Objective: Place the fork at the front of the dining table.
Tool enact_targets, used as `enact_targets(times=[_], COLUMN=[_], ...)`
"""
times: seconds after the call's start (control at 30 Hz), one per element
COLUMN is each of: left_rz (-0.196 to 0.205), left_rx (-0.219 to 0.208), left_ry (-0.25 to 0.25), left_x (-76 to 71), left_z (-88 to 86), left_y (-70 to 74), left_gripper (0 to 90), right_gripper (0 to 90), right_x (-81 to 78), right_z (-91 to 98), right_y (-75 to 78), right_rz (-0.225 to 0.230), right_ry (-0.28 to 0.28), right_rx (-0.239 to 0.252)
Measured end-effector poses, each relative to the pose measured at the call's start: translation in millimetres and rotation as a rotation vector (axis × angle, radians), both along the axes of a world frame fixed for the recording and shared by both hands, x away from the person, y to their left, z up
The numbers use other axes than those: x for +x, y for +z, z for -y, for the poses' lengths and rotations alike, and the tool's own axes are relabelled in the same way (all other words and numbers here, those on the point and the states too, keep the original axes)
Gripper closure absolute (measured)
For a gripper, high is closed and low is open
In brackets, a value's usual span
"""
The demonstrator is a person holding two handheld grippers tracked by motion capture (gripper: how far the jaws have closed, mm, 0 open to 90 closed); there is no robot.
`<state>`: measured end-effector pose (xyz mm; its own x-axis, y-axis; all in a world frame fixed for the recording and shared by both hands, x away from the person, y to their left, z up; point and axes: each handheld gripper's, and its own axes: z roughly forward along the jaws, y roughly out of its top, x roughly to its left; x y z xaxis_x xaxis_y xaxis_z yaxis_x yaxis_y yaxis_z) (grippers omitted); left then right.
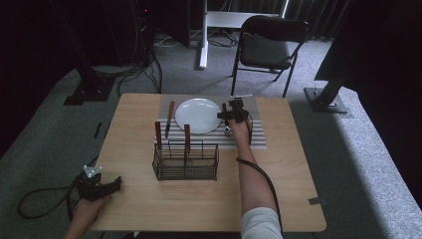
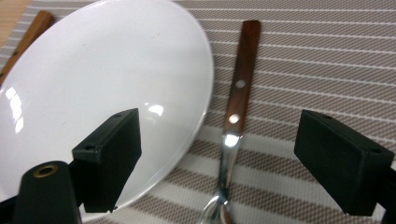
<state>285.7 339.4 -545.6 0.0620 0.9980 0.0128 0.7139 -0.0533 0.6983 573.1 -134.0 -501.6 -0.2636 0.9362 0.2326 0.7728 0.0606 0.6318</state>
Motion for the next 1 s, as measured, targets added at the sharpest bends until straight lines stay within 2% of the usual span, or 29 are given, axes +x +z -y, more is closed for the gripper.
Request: enact_targets(times=[0.2, 0.4, 0.8, 1.0], left_rz=[0.0, 0.0, 0.0, 0.0], left_rx=[0.0, 0.0, 0.0, 0.0], left_ry=[0.0, 0.0, 0.0, 0.0], left_x=[0.0, 0.0, 0.0, 0.0], left_z=[0.0, 0.0, 0.0, 0.0], left_y=[0.0, 0.0, 0.0, 0.0], left_gripper=[7.4, 7.4, 7.4, 7.4], right_gripper=[14.3, 14.4, 14.4, 14.4], right_x=[-12.4, -23.6, -46.3, -56.1], right_z=[-0.5, 8.0, 21.0, 28.5], right_y=[6.1, 9.6, -3.7, -7.1], right_rz=[0.023, 0.032, 0.021, 0.022], right_ry=[0.041, 0.048, 0.066, 0.066], right_rx=[-0.003, 0.004, -0.006, 0.007])
